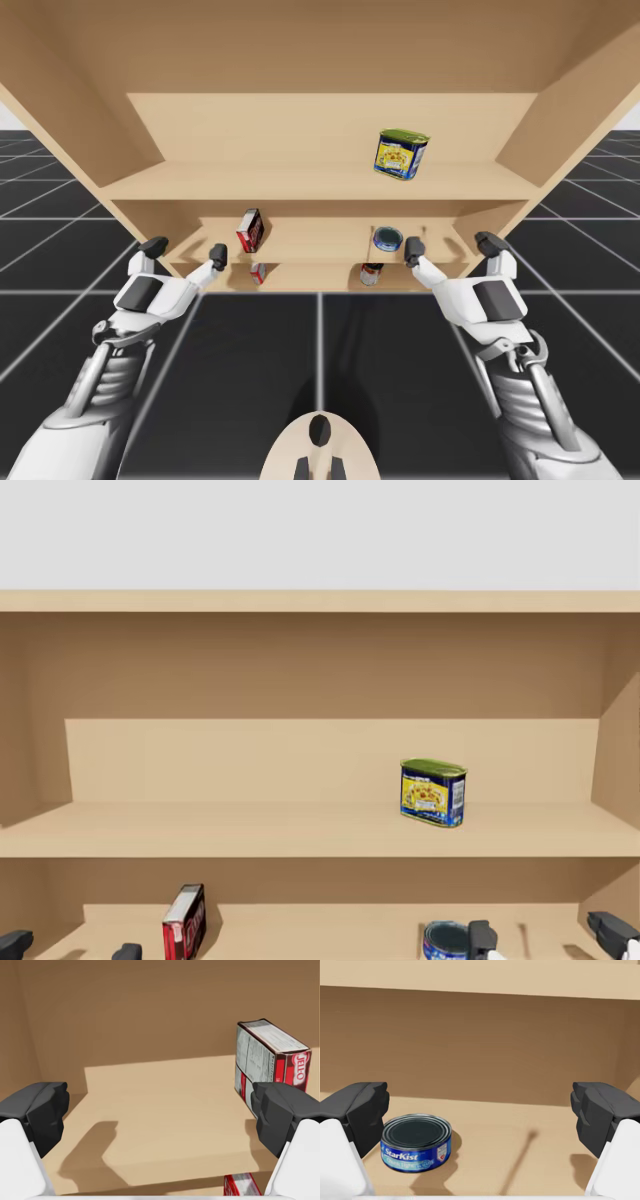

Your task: Look through the shelves, find the red soup can, and take it.

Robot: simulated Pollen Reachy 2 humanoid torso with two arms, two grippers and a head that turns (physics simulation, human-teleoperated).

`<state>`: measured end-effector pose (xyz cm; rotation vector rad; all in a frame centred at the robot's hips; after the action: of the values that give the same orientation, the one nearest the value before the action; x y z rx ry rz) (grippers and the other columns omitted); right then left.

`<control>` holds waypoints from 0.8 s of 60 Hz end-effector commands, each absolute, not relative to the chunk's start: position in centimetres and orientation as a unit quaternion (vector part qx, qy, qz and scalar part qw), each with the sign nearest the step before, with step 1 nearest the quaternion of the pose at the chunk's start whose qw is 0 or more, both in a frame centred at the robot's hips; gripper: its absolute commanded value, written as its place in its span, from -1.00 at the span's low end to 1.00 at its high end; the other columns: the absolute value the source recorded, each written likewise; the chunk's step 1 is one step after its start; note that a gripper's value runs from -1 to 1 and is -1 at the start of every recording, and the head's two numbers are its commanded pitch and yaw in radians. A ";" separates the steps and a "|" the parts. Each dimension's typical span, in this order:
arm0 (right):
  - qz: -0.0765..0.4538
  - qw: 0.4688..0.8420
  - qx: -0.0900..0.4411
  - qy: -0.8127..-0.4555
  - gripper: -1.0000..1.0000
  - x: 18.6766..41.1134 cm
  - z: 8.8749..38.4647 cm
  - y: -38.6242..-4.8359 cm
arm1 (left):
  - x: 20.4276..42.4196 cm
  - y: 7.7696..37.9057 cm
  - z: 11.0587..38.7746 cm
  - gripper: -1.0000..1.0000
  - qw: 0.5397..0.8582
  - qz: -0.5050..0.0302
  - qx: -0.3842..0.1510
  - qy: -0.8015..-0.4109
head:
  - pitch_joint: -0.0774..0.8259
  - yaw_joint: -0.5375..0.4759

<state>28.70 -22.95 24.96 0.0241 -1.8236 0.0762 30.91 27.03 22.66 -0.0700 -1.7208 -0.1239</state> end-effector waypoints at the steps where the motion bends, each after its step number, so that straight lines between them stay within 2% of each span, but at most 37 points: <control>1: 0.022 0.611 0.003 -0.791 -1.00 28.6 24.8 -22.6 | 30.9 27.0 22.6 -1.00 0.652 -0.054 -0.031 -0.756 | -0.81 0.05; 9: 0.036 0.613 0.019 -0.789 -1.00 28.3 25.1 -22.5 | 30.8 27.1 22.7 -1.00 0.650 -0.053 -0.033 -0.757 | -0.71 0.04; 30: 0.036 0.614 0.016 -0.789 -1.00 27.9 25.0 -22.2 | 30.6 27.0 22.6 -1.00 0.645 -0.063 -0.021 -0.761 | -0.16 0.03; 41: 0.039 0.618 0.018 -0.785 -1.00 28.0 24.7 -22.0 | 29.9 26.8 23.0 -1.00 0.638 -0.065 -0.028 -0.767 | 0.18 -0.08; 48: 0.039 0.619 0.023 -0.784 -1.00 28.0 24.7 -22.0 | 29.7 26.6 23.2 -1.00 0.636 -0.066 -0.031 -0.769 | 0.30 -0.18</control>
<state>28.02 -22.31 24.85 0.0330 -1.8104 0.1009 30.02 26.79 23.00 -0.0636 -1.7469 -0.1466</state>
